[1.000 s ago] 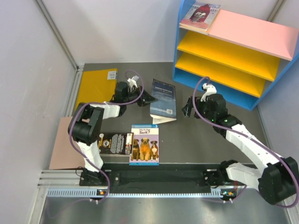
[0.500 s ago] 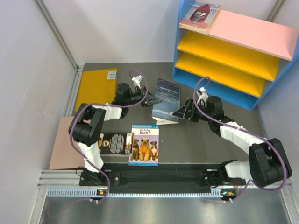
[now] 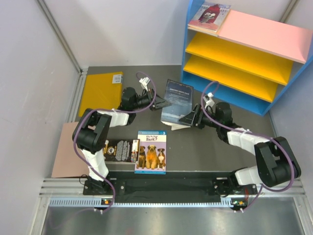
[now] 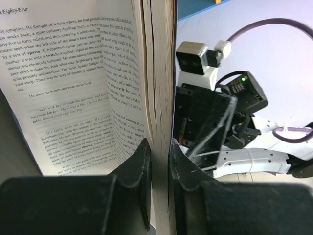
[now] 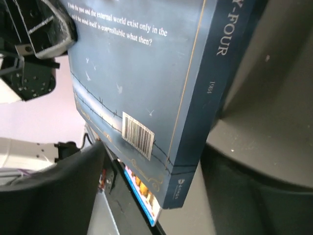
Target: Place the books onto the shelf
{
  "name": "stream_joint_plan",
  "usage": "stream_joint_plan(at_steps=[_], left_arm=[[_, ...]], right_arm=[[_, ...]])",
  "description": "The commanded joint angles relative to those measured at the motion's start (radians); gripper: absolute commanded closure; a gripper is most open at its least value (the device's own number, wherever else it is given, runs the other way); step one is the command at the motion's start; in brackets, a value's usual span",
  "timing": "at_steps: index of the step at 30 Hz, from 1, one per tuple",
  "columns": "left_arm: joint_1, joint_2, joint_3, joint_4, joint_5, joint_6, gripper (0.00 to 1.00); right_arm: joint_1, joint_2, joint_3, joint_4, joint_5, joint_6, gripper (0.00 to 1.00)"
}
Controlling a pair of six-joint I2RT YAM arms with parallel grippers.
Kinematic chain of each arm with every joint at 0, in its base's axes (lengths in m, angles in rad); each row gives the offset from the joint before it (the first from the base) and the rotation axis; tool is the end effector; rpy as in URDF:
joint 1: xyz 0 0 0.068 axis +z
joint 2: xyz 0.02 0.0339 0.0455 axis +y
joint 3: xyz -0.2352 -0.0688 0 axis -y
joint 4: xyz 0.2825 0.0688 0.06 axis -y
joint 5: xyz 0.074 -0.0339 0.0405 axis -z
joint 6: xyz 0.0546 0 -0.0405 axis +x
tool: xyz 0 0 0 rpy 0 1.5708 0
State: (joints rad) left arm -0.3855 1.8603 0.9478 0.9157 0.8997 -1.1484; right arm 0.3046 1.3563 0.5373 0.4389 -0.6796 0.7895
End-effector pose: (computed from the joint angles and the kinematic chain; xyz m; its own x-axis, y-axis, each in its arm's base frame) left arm 0.3688 -0.1958 0.1525 -0.8739 -0.2575 -0.4122 0.3960 0.1144 -0.9111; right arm 0.2901 0.1272 0.1347 -0.8102 0.3242 -0.4884 -0.3051 0.4783 0.8235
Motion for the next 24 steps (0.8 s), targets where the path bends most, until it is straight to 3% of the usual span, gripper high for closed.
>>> stream_joint_plan(at_steps=[1,3,4,5,6,9,10,12,14,15,17,20,24], left_arm=[[-0.007,-0.027,0.034,0.199,0.018,-0.039,1.00],[-0.007,-0.021,0.026,0.192,0.016,-0.031,1.00],[-0.007,-0.021,0.026,0.184,0.015,-0.025,1.00],[-0.007,-0.020,0.025,0.175,0.013,-0.010,1.00],[-0.007,-0.019,0.025,0.142,0.011,0.001,0.98],[-0.007,-0.033,0.025,0.016,-0.008,0.082,0.73],[-0.006,-0.045,0.026,-0.033,-0.018,0.111,0.55],[-0.004,-0.064,0.022,-0.112,-0.062,0.205,0.37],[-0.006,-0.102,0.002,-0.231,-0.119,0.281,0.12],[-0.006,-0.116,-0.003,-0.263,-0.169,0.298,0.06],[-0.004,-0.147,-0.010,-0.346,-0.214,0.332,0.01],[-0.006,-0.168,-0.006,-0.399,-0.257,0.332,0.01],[-0.007,-0.165,0.008,-0.351,-0.231,0.274,0.01]], right_arm=[[-0.005,0.024,-0.010,0.175,-0.069,0.062,0.45],[-0.007,0.038,0.009,0.173,-0.087,0.063,0.72],[-0.005,0.040,0.018,0.158,-0.089,0.056,0.94],[-0.007,0.037,0.027,0.105,-0.084,0.038,0.99],[-0.005,0.021,0.045,0.072,-0.065,0.001,1.00],[-0.005,-0.032,0.108,-0.132,0.026,-0.126,1.00],[-0.005,-0.048,0.127,-0.187,0.053,-0.160,1.00],[-0.004,-0.087,0.188,-0.351,0.150,-0.250,1.00],[-0.005,-0.105,0.223,-0.490,0.208,-0.304,1.00],[-0.005,-0.118,0.257,-0.532,0.275,-0.350,1.00],[-0.004,-0.128,0.288,-0.639,0.343,-0.395,1.00],[-0.005,-0.141,0.329,-0.738,0.481,-0.466,1.00],[-0.002,-0.157,0.349,-0.792,0.618,-0.522,1.00]])
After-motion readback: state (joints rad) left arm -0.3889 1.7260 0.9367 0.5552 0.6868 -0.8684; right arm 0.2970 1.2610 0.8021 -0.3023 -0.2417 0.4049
